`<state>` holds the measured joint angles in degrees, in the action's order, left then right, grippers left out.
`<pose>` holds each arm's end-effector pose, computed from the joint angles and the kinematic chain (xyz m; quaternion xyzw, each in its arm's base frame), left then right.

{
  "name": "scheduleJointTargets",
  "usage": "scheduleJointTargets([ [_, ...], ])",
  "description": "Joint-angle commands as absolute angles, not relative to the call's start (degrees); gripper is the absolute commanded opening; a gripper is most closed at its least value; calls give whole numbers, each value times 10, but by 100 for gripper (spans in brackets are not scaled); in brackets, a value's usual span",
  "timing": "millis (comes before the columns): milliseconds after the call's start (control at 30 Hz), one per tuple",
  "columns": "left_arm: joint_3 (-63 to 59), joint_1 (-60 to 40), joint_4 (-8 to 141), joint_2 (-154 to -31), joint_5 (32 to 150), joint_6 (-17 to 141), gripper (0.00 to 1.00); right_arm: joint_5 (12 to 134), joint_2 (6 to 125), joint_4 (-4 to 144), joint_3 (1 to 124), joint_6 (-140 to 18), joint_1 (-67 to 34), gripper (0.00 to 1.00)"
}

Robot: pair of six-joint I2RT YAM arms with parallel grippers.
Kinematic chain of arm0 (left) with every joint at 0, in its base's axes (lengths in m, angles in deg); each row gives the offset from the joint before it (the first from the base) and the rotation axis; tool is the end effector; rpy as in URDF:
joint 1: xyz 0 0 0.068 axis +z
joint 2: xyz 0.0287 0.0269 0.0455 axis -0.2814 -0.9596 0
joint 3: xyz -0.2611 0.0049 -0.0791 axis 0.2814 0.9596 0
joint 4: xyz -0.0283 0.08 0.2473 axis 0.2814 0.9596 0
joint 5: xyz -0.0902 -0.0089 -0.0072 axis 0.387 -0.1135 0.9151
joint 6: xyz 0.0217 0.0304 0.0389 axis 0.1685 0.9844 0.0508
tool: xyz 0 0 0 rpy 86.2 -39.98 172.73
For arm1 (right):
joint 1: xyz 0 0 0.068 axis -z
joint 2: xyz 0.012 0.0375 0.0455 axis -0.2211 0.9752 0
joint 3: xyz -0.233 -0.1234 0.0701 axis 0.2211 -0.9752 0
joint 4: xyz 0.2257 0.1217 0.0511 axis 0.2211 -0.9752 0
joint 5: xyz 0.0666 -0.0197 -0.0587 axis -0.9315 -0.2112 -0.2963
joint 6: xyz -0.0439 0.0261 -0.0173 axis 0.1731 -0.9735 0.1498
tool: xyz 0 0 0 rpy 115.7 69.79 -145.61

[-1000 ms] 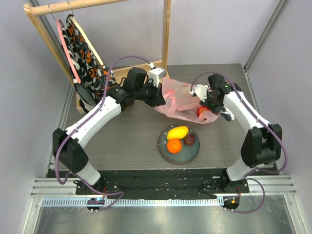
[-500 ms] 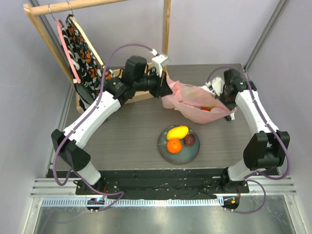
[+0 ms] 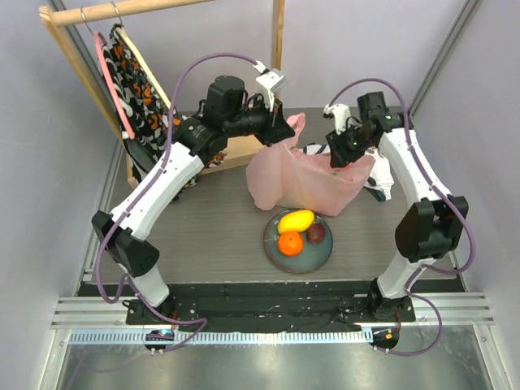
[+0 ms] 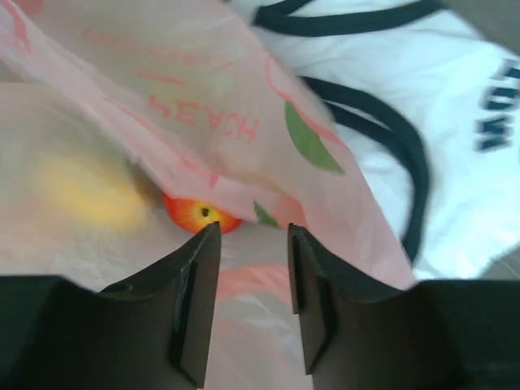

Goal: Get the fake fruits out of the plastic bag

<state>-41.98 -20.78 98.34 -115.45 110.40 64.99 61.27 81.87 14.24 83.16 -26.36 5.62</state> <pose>0.2941 -0.2433 0.4645 0.3306 0.7140 -0.4034 0.4672 0.3531 0.0564 0.3416 -0.3303 0.8870 0.1116 0.3028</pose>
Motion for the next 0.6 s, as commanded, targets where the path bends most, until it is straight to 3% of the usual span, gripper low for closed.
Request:
scheduleJointTargets([
  [0, -378, -207, 990, -1132, 1105, 674, 0, 502, 826, 67, 824, -226, 21, 40],
  [100, -333, -207, 999, -1111, 1089, 689, 0, 489, 812, 20, 785, -188, 1, 37],
  [333, -254, -207, 1028, -1062, 1054, 716, 0, 562, 692, 80, 560, -233, -24, 35],
  [567, -180, -207, 1043, -1020, 1055, 733, 0, 709, 606, 166, 457, -295, -26, 43],
])
